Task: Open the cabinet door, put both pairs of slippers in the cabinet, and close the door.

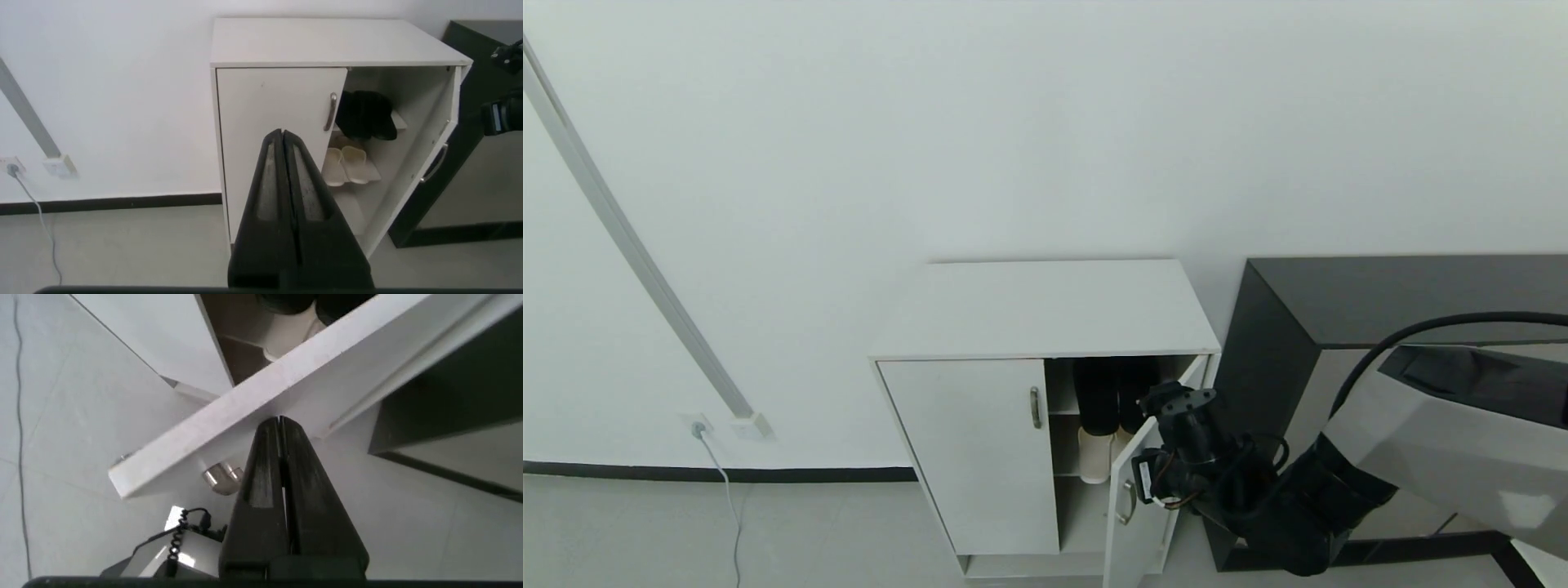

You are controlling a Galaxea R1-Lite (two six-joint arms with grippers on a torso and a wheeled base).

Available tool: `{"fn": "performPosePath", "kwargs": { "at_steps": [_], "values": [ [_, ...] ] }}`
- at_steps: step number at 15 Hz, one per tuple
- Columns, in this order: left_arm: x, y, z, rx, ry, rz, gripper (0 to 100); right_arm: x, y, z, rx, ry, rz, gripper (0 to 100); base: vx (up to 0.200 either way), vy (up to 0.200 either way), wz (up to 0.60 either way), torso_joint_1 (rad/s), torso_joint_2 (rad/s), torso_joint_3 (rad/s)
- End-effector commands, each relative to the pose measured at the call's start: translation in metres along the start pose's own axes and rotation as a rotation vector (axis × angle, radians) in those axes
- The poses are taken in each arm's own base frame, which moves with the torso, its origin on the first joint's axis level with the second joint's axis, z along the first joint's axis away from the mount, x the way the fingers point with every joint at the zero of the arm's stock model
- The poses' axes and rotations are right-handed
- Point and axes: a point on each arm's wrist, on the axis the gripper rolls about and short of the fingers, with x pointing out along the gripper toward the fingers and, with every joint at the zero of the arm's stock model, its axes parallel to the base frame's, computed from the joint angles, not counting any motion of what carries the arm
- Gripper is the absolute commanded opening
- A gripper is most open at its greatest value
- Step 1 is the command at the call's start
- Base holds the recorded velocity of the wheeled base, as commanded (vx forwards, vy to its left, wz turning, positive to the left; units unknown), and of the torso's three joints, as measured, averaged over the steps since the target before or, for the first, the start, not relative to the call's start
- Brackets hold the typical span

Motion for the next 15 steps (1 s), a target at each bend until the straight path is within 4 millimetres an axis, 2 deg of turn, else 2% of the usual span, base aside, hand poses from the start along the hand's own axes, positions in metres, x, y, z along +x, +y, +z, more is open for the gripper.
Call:
{"fn": "performPosePath", "kwargs": {
  "at_steps": [1,9,15],
  "values": [
    [0.000,0.000,0.000,0.000,0.001,0.000,0,0.014,0.003,-0.005,-0.004,0.009,-0.004,0,0.000,0.000,0.00,0.000,0.00,0.000],
    [0.000,0.000,0.000,0.000,0.001,0.000,0,0.050,0.010,0.006,0.013,-0.047,-0.003,0,0.000,0.000,0.00,0.000,0.00,0.000],
    [0.000,0.000,0.000,0.000,0.001,0.000,0,0.073,0.004,0.013,0.017,-0.084,-0.021,0,0.000,0.000,0.00,0.000,0.00,0.000]
  ]
}}
